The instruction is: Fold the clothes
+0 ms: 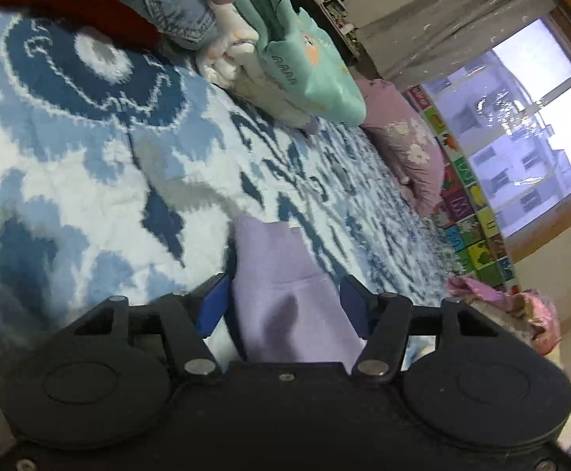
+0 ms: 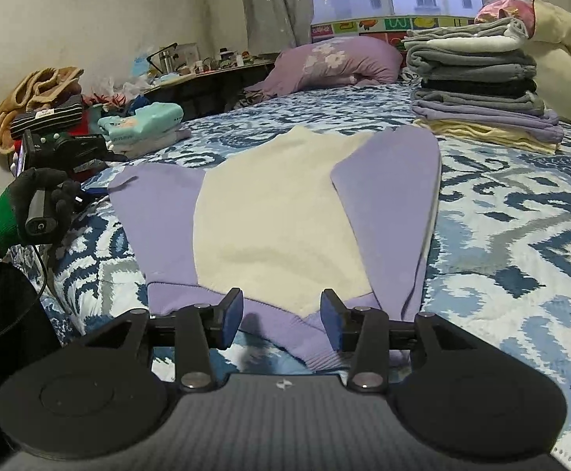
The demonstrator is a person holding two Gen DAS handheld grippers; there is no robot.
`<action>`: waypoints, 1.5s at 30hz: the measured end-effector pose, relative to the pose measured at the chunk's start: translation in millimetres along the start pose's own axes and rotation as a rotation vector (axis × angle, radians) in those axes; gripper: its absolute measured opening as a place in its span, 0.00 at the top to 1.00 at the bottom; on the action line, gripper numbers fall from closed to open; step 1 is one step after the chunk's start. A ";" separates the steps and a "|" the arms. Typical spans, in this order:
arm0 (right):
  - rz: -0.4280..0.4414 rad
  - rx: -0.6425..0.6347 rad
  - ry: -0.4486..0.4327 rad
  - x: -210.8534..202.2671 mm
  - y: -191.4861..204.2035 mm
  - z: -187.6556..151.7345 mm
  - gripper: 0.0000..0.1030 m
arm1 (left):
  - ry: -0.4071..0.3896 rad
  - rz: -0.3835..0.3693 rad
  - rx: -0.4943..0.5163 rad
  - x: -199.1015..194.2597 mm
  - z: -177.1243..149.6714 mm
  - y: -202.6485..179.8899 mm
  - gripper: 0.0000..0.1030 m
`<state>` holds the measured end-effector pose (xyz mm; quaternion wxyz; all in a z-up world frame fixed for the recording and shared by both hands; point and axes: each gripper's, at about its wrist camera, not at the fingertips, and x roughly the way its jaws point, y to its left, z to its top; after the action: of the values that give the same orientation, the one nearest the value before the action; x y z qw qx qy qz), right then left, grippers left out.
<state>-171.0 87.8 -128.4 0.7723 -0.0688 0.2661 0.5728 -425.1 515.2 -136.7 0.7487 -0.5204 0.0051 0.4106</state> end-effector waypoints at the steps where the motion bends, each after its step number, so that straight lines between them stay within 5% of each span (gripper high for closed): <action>1: 0.000 0.003 -0.006 0.0 -0.9 0.2 0.57 | 0.019 -0.022 -0.016 0.2 -0.7 1.0 0.52; 4: 0.000 0.017 -0.020 2.1 -4.2 1.9 0.57 | 0.058 -0.018 -0.029 0.0 -4.5 1.8 0.67; 8: -0.005 0.030 -0.016 6.6 -7.7 1.8 0.57 | 0.072 0.023 0.012 -0.8 -8.1 -2.4 0.68; 12: 0.010 0.047 -0.034 7.3 -10.6 5.8 0.57 | 0.074 -0.013 0.010 -1.5 -11.2 -4.7 0.98; 13: 0.014 0.051 -0.039 7.3 -11.4 6.9 0.57 | 0.063 -0.032 0.028 -3.5 -13.0 -10.1 0.99; 17: 0.063 0.098 -0.063 3.7 -18.8 12.6 0.60 | 0.044 -0.171 0.140 -23.7 -30.4 -53.5 1.00; 25: 0.132 0.342 -0.141 -8.5 -62.3 21.2 0.63 | 0.054 -0.301 0.441 -44.1 -102.4 -170.5 1.00; 35: 0.239 0.810 -0.250 -8.4 -140.3 8.0 0.63 | 0.171 -0.298 0.729 -2.1 -221.6 -255.5 1.00; 45: 0.218 1.105 -0.349 -3.4 -193.4 -11.4 0.63 | 0.269 -0.288 0.950 23.7 -328.1 -293.1 1.00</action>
<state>2.7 15.5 -174.8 0.6624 0.4671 0.3997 0.4282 -89.9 237.1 -70.2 0.9442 -0.1666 0.2154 0.1853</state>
